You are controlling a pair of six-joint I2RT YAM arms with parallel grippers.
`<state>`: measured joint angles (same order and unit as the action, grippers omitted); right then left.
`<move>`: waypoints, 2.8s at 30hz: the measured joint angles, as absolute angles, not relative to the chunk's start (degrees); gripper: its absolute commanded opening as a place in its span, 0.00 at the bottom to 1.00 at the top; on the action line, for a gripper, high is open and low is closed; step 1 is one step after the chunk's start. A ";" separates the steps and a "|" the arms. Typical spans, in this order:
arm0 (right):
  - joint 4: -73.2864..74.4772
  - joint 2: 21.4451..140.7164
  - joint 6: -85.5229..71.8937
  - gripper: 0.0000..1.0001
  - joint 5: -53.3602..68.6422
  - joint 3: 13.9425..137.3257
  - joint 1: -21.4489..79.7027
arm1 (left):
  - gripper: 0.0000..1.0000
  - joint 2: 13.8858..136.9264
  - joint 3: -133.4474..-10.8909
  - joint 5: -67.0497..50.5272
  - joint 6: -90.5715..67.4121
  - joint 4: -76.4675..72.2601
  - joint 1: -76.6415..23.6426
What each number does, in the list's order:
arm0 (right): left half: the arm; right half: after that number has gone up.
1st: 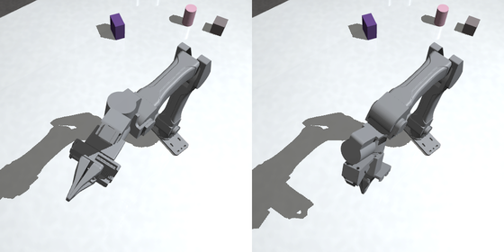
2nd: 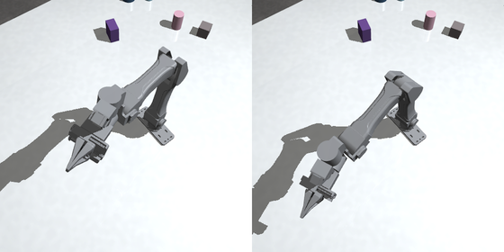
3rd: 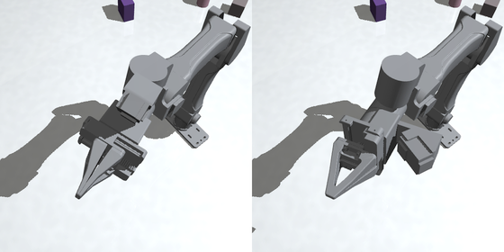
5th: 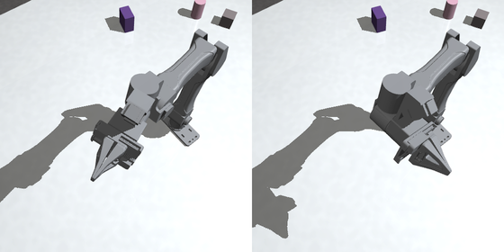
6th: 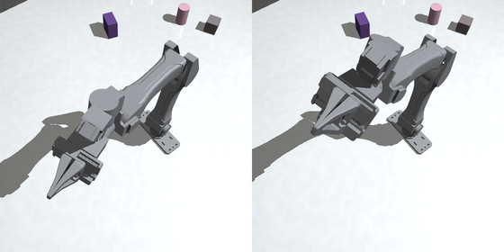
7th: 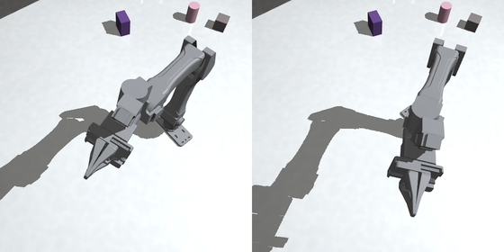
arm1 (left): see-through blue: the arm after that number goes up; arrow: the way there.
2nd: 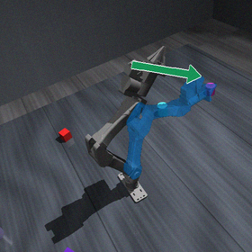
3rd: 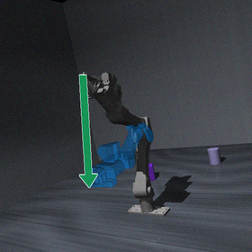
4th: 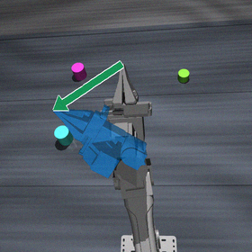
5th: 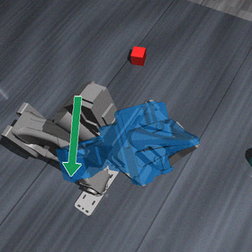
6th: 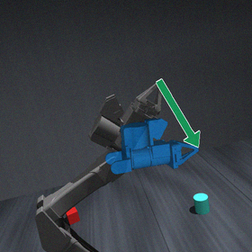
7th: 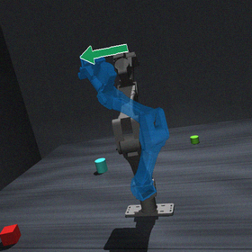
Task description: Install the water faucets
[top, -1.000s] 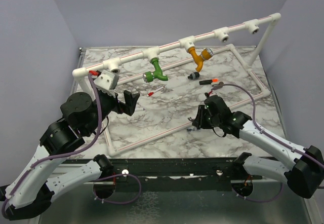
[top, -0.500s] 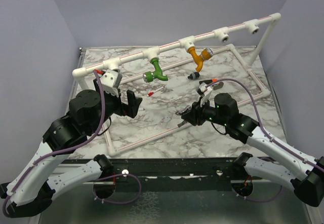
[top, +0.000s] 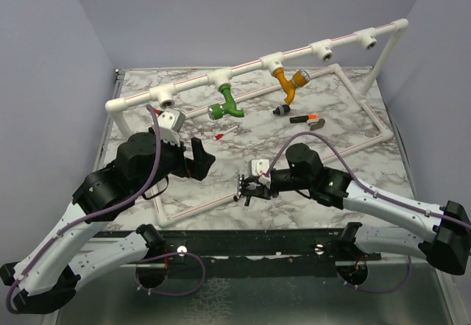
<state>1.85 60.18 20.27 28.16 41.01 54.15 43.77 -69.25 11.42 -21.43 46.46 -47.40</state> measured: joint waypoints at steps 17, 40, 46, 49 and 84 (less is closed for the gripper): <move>13.74 69.63 59.42 0.01 31.42 51.64 61.78 | 0.88 44.56 -60.73 -1.52 -28.40 47.33 -47.40; 19.81 73.78 76.66 0.00 23.94 57.12 70.37 | 0.48 43.94 -55.72 -18.94 -29.78 50.24 -47.40; 19.77 73.78 77.12 0.01 22.74 57.12 71.09 | 0.44 44.14 -55.72 -19.57 -29.78 50.52 -47.40; 19.73 73.76 77.28 0.01 22.26 57.12 71.35 | 0.42 44.47 -55.68 -20.08 -29.76 50.57 -47.40; 20.21 72.77 74.39 0.44 18.90 57.10 73.08 | 0.00 46.37 -54.98 -21.65 -29.32 50.98 -47.40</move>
